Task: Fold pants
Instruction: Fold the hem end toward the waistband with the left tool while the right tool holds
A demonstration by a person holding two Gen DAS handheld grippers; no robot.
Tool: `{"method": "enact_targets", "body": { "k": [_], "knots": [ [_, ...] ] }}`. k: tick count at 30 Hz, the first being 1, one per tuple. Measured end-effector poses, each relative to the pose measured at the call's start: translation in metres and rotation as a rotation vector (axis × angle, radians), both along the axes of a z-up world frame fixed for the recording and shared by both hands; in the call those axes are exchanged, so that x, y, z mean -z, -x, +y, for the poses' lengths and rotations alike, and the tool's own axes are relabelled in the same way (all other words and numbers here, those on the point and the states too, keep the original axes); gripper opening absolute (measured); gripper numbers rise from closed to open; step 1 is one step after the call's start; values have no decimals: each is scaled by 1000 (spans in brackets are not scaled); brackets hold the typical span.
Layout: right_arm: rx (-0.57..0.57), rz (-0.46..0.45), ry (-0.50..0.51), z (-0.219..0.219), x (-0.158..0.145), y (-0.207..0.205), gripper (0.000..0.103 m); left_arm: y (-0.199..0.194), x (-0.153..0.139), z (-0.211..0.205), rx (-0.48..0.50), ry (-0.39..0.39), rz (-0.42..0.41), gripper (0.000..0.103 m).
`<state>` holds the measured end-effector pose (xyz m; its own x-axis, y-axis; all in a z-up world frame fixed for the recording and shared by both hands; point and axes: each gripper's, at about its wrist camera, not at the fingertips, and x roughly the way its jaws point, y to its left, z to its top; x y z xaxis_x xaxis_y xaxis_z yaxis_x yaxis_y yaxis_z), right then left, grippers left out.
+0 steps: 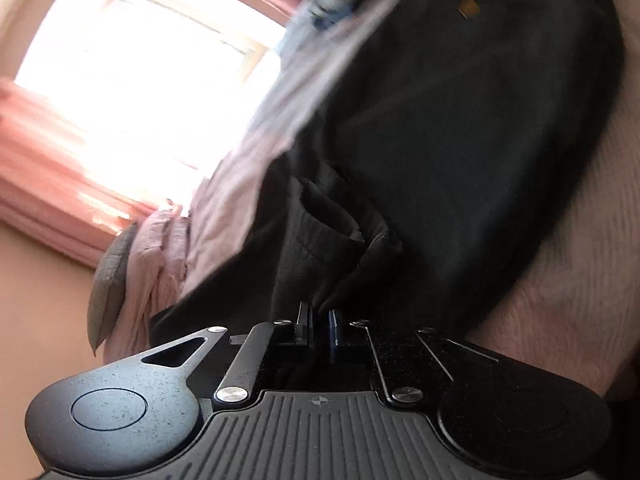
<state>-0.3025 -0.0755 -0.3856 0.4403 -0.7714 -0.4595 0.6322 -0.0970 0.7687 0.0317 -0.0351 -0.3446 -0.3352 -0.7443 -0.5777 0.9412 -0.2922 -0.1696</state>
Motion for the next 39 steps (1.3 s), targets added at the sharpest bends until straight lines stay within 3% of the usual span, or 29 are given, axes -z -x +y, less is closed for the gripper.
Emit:
{"method": "enact_targets", "body": {
  "k": [2,3,5,7,9,11,16,22,25,29,31,34,36,39],
  "knots": [
    [-3,150,201,16,-26,-5,3,-3,-4,2,20,17,27,34],
    [1,200,240,20,-31,-4,3,-5,-7,3,31,27,44,33],
    [-2,246,125,7,-17,4,3,-9,-10,2,42,31,87,31],
    [5,189,-34,-5,17,18,2,-14,-13,-1,47,21,150,29],
    [30,110,-26,1,29,29,2,-18,-16,-4,28,25,161,29],
    [19,135,-17,3,23,28,3,-24,-19,-8,1,30,147,27],
    [14,65,-47,-2,27,42,3,-31,-25,-25,-38,41,146,25],
    [25,38,-51,-6,18,39,14,-30,-34,-53,-50,59,147,23],
    [25,23,-70,-13,23,35,14,-31,-31,-52,-53,52,154,23],
    [29,69,-59,-10,16,29,14,-45,-17,-37,-99,3,158,23],
    [-6,98,-60,-10,10,24,15,-51,-14,-24,-122,-13,132,21],
    [-26,61,-102,-4,5,32,39,-49,-22,-2,-97,-1,61,21],
    [3,42,-67,9,-4,47,43,-37,-33,10,-33,37,7,22],
    [82,160,-13,21,-22,67,43,5,-42,16,85,87,-119,22]
  ]
}}
